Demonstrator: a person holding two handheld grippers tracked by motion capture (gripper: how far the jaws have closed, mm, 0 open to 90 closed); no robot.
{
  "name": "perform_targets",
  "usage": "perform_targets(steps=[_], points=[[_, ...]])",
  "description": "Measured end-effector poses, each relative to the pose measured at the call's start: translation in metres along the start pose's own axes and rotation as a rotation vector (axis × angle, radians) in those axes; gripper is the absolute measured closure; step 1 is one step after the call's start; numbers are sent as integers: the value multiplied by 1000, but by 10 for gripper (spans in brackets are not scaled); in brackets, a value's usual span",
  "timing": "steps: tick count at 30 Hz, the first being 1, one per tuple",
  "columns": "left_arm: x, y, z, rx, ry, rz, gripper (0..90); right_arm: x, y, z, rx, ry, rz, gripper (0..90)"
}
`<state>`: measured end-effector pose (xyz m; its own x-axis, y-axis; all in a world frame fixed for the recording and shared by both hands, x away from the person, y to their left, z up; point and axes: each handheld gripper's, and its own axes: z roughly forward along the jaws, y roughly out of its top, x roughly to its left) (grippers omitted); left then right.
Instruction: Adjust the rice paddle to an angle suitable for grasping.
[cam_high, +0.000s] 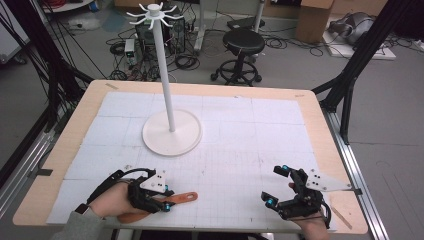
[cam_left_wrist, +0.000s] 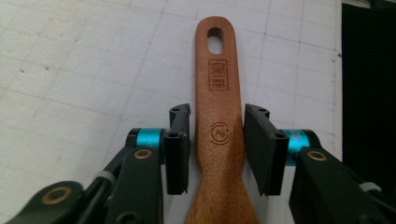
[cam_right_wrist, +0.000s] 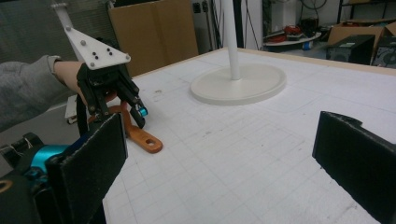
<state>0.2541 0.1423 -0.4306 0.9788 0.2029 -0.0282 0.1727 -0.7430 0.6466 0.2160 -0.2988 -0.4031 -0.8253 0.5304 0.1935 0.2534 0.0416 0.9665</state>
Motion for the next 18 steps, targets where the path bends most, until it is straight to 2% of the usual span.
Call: perform_targets(steps=[6,11,13,18], points=[[-1,1,0,14,9,15,649,-1,0,-1,-1,-3,-3,22],[-2,2,0,11,18,11,650,-1,0,0,1,0,-5,21],[-2,2,-2,20,26,2,650,-1,0,0,4,-3,-7,21],[-1,2,-9,-1,33,-24,650,-1,1,1,-6,-4,0,21]])
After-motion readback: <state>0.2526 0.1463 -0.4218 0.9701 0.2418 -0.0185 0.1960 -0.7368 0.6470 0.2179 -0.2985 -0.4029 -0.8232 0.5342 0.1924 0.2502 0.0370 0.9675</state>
